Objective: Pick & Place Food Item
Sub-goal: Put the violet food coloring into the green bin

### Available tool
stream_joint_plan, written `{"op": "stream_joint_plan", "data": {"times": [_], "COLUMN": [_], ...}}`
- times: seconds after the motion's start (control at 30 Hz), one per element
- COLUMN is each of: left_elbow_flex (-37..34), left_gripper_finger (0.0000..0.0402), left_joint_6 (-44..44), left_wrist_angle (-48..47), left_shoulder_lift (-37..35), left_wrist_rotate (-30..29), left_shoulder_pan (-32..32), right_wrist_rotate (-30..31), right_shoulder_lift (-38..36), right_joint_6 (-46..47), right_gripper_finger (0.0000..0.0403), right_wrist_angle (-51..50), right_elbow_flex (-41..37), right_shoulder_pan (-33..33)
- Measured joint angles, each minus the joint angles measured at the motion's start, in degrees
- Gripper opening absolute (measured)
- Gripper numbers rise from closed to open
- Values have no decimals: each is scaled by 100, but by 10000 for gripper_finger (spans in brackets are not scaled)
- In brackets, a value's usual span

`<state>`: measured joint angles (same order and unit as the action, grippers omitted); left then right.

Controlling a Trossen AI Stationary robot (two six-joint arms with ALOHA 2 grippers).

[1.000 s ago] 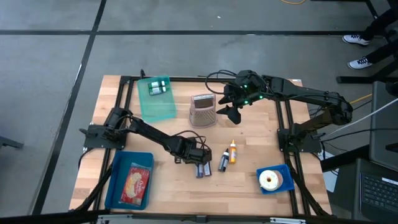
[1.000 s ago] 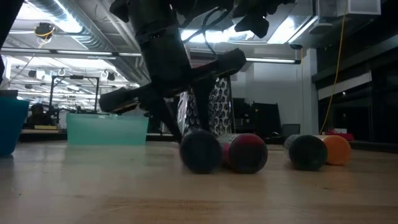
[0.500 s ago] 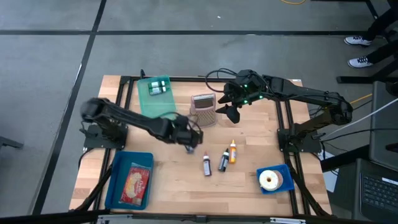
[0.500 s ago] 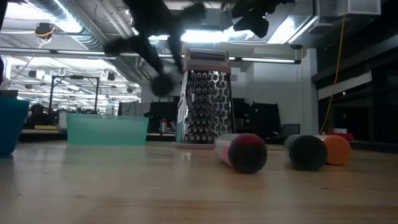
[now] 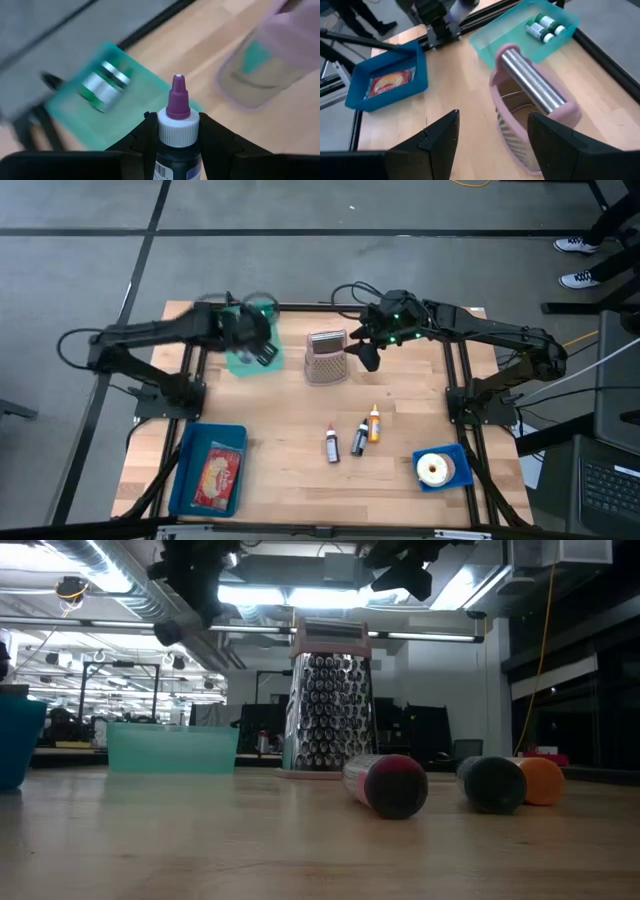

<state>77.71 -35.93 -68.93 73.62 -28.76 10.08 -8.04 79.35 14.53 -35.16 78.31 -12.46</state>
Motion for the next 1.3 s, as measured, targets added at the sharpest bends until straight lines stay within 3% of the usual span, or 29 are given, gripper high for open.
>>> {"op": "stream_joint_plan", "data": {"times": [0.23,0.5,0.73,0.97,1.3], "left_elbow_flex": [1,-164,-627,-797,-798], "left_gripper_finger": [109,108,108,108,108], "left_joint_6": [3340,5419,6007,6466,6698], "left_wrist_angle": [-8,362,1036,1462,2149], "left_shoulder_lift": [-16,787,1677,2479,2953], "left_wrist_rotate": [1201,2356,2620,2355,2399], "left_shoulder_pan": [1951,3461,3556,3399,3347], "right_wrist_rotate": [221,550,627,629,612], "right_shoulder_lift": [0,0,0,0,0], "right_joint_6": [333,627,904,1082,1231], "right_gripper_finger": [232,232,232,232,232], "right_wrist_angle": [174,274,269,262,260], "right_elbow_flex": [-1,1,1,1,2], "right_shoulder_pan": [-93,-229,-287,-287,-287]}}
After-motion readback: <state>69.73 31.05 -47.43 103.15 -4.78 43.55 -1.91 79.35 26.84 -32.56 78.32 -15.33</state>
